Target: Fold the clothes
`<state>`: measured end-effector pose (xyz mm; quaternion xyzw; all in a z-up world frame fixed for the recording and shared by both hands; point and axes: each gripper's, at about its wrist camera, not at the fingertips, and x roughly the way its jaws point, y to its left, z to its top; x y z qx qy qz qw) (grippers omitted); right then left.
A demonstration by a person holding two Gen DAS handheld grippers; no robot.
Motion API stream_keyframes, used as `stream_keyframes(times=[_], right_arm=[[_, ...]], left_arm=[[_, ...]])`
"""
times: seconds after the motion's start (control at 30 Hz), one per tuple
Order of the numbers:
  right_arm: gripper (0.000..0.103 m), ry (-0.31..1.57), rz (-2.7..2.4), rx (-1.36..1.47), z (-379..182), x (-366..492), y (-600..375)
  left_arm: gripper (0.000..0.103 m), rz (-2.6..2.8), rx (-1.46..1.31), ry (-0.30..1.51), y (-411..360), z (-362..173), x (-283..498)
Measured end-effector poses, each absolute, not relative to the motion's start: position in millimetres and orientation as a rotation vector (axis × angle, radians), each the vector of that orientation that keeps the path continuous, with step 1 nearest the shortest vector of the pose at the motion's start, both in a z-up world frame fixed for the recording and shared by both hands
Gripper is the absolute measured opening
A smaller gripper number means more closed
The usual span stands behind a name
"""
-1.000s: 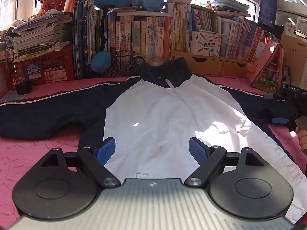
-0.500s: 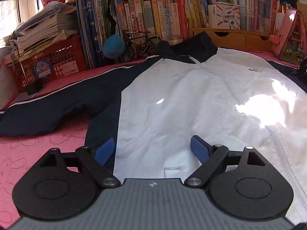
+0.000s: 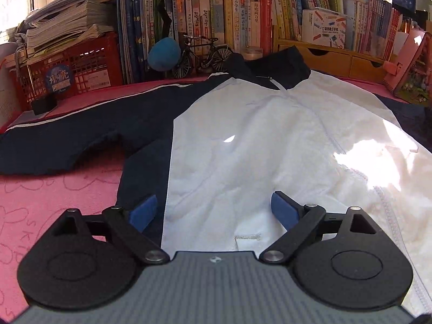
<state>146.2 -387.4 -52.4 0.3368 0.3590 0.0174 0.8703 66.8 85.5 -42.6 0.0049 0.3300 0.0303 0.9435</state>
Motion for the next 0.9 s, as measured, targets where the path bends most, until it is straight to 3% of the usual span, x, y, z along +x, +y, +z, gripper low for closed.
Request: stream_keyframes(times=[0.27,0.37,0.43,0.47,0.67,0.77,0.83,0.9], right_arm=[[0.061,0.784,0.143,0.882,-49,146,-366],[0.061,0.799,0.116,0.922,-62,165,-361],[0.032,0.809,0.098,0.948,-71,178,-358],[0.013,0.808,0.083,0.954,-75,185,-357],[0.008,0.702,0.008,0.972,-85,217,-382],[0.011,0.746,0.064,0.954,-89,212,-388],[0.024,0.781,0.122,0.919,-86,198,-393],[0.050,0.797,0.172,0.900,-79,177,-402]], left_arm=[[0.094,0.060,0.001,0.674,86,-43,67],[0.094,0.059,-0.002,0.675,87,-43,67],[0.094,0.058,-0.003,0.675,87,-44,67],[0.094,0.057,-0.004,0.675,87,-44,66],[0.094,0.057,-0.005,0.676,86,-45,66],[0.095,0.057,0.007,0.682,85,-44,66],[0.094,0.049,0.028,0.691,83,-41,65],[0.092,0.025,0.032,0.696,81,-31,64]])
